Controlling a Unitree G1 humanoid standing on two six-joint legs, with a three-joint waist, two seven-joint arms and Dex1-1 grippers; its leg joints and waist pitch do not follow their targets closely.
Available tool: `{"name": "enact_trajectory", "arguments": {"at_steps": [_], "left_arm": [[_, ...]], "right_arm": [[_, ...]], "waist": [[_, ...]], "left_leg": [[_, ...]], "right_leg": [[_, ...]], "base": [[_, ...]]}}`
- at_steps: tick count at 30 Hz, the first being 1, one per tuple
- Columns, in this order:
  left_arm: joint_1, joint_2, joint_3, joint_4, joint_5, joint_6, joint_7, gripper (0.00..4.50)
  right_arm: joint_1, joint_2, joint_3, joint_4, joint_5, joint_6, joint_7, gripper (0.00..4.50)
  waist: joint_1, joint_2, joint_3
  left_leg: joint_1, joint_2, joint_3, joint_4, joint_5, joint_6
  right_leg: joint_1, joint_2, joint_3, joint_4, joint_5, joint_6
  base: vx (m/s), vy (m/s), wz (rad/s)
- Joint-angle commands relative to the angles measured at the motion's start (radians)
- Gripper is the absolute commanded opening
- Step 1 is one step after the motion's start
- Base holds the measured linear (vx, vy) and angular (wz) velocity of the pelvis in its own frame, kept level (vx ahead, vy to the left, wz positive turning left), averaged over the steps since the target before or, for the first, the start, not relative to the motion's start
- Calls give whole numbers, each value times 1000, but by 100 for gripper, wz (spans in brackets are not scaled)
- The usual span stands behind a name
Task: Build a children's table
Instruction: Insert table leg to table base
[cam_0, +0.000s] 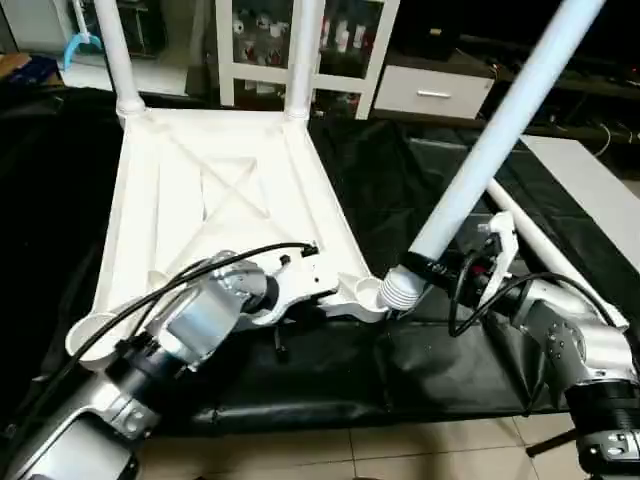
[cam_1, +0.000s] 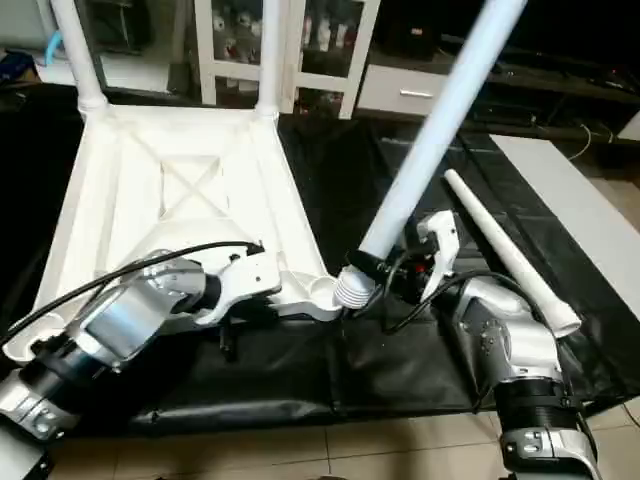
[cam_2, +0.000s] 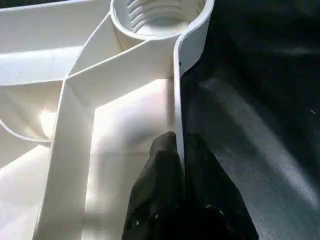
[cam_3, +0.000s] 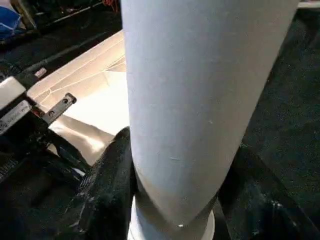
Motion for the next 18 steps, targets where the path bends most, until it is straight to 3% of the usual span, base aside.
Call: {"name": "enact_trajectory", "arguments": {"at_steps": [1, 2, 3, 4, 7, 10, 18], "left_arm": [[14, 2, -43, -44, 14, 2, -24, 0], [21, 6, -44, -68, 13, 16, -24, 0], [25, 6, -44, -77, 12, 23, -22, 0], [28, 7, -45, -85, 11, 28, -21, 0], [35, 5, -44, -97, 9, 36, -14, 0], [39, 2, -43, -102, 10, 38, -10, 0], [38, 3, -42, -104, 20, 36, 1, 0]], "right_arm": [[-25, -16, -10, 34, 13, 33, 23, 184], [-46, -16, -6, 64, 30, 57, 47, 184], [-54, -14, -5, 70, 41, 74, 58, 184], [-58, -12, -4, 71, 45, 81, 65, 184], [-67, -10, 0, 63, 56, 106, 84, 184], [-75, -7, 5, 54, 59, 127, 97, 184], [-86, -17, 57, 66, 20, 123, 130, 184]], "waist": [[2, 0, -53], [0, -11, -44], [2, -4, -44], [0, -12, -41], [2, -9, -38], [1, -16, -35], [3, -15, -34]], "left_leg": [[18, 10, 10, -63, -177, 39], [15, 9, 11, -64, -188, 39], [18, 10, 10, -64, -192, 34], [18, 11, 11, -65, -195, 33], [20, 13, 9, -67, -190, 22], [17, 10, 10, -67, -163, 19], [20, 12, 9, -68, -197, 6]], "right_leg": [[43, -40, 27, -57, -208, -204], [39, -40, 27, -62, -247, -194], [39, -42, 28, -62, -263, -190], [36, -41, 28, -64, -269, -189], [35, -40, 27, -62, -253, -187], [38, -38, 28, -58, -216, -187], [35, -42, 29, -65, -275, -172]], "base": [[0, 0, 0], [0, 0, 0], [0, 0, 0], [0, 0, 0], [0, 0, 0], [0, 0, 0], [0, 0, 0]]}}
